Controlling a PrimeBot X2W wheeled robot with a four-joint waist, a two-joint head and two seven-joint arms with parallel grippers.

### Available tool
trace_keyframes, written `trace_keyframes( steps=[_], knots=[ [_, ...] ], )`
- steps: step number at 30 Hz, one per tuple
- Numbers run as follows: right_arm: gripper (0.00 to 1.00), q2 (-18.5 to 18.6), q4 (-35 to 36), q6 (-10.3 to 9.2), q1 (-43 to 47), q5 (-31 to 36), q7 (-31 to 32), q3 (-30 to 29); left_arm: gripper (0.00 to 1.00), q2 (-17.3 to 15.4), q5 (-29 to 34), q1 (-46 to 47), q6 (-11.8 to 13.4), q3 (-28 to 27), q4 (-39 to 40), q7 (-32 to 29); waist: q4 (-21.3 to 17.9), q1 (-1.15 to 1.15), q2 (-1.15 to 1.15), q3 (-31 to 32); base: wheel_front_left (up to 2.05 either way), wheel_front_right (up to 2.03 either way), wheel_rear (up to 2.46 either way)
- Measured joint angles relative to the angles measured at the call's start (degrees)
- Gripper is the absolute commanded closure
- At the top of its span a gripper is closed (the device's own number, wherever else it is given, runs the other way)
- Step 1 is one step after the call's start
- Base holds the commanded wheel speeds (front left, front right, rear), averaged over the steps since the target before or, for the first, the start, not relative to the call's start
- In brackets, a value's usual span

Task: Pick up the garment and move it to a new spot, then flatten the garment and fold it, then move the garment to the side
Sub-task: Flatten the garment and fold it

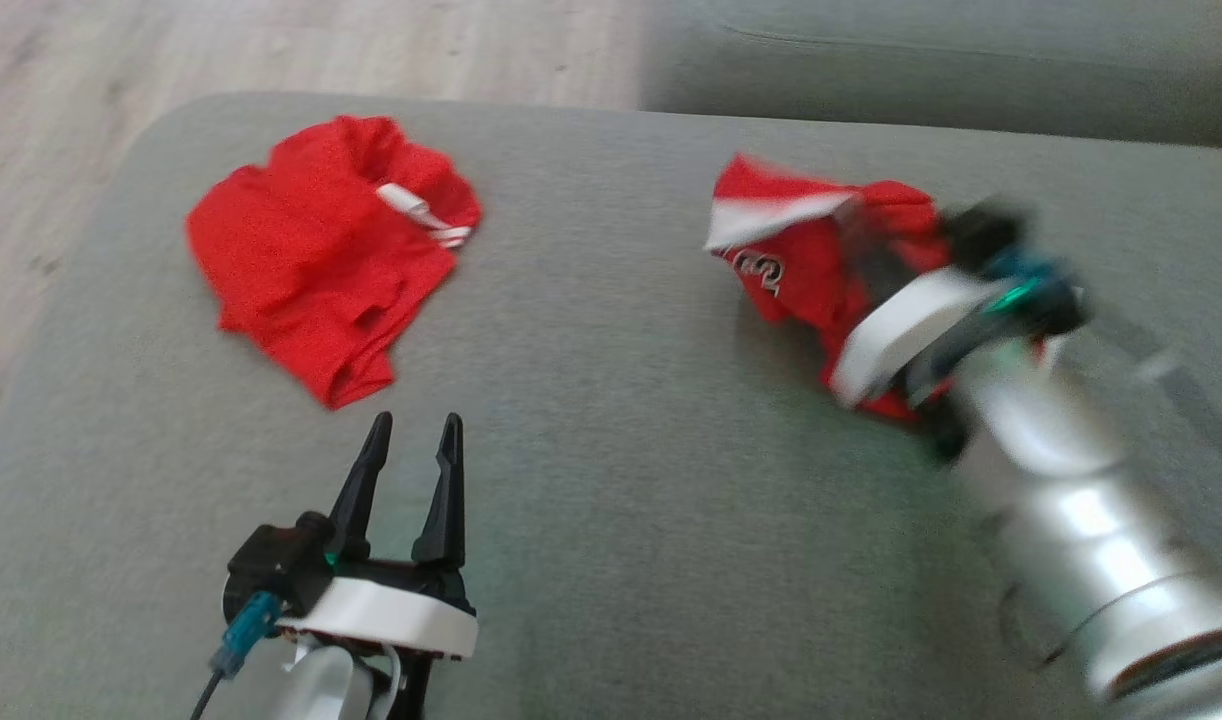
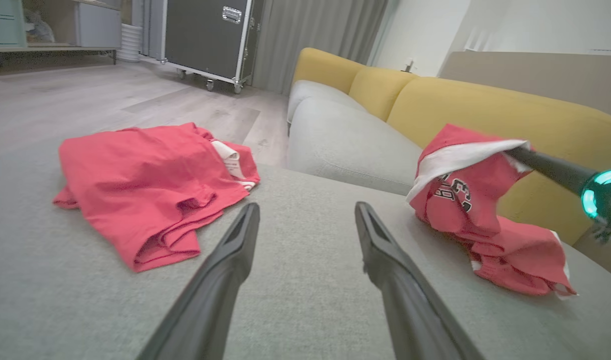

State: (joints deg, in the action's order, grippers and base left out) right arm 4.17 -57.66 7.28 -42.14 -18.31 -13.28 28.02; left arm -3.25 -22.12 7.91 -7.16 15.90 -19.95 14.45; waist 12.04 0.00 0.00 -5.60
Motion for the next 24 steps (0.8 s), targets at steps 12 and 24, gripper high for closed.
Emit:
trace_keyframes(
  steps=[12, 24],
  knots=[
    [1.0, 22.21, -6.47, -0.01, -8.23, 0.37, 3.74, -16.29, 0.0, 0.03, 0.0, 0.57, -0.42, 1.21, 0.86, 0.0, -4.41, 0.0, 0.0, -1.7, 0.0, 0.0, 0.0],
    [0.0, 31.76, -16.45, 0.0, -16.16, 14.24, 1.09, -30.67, 0.0, -0.05, -0.57, 1.76, -0.42, 2.9, 0.67, 0.0, -0.91, 0.0, 0.0, -3.37, 0.0, 0.0, 0.0]
  ],
)
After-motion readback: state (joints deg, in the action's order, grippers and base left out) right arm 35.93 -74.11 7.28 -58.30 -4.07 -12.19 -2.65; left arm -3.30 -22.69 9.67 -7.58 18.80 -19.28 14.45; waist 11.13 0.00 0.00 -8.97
